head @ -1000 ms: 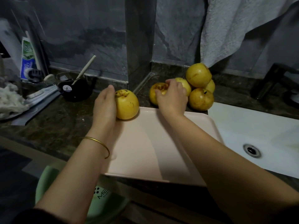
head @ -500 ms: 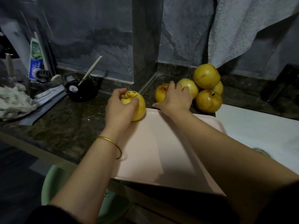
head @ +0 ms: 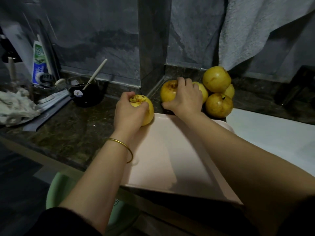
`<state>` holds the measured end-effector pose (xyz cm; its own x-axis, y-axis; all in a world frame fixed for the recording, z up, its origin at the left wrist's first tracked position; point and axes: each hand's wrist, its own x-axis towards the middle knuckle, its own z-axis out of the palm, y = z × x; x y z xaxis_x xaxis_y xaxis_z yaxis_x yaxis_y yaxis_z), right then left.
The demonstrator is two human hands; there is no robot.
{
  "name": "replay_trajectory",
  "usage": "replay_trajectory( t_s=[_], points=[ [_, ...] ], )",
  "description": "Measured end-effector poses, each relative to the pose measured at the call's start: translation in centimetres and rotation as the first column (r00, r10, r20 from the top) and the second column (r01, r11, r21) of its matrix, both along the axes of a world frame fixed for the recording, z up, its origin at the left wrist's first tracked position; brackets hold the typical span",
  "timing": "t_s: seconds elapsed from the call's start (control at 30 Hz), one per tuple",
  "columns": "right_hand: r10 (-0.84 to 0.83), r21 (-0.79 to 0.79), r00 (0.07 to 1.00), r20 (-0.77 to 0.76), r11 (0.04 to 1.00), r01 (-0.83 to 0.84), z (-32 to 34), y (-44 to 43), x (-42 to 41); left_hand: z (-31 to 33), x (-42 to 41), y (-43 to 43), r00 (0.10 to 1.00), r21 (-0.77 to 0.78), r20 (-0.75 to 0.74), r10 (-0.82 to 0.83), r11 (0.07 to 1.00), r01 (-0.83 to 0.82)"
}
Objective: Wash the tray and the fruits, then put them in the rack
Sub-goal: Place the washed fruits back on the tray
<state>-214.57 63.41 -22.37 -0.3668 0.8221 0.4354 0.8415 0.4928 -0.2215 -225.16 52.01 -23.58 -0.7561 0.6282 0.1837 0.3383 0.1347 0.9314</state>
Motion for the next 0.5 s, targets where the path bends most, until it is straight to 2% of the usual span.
replay_trajectory(
  t_s=[0.23,0.37,0.5],
  points=[
    [0.071,-0.119,0.973,-0.221,0.988,-0.099,4.0,-0.7,1.3,0.1,-0.1,-0.4,0.999,0.008,0.018,-0.032,0.999,0.032],
    [0.067,-0.177,0.985,-0.159,0.98,-0.095,3.3,-1.3,2.1,0.3,-0.1,-1.1,0.997,0.071,0.071,-0.036,0.997,0.031],
    [0.068,-0.215,0.977,-0.201,0.97,-0.111,2.7,-2.1,2.9,0.4,0.0,-2.0,0.99,0.12,0.134,-0.048,0.992,0.032]
  ],
)
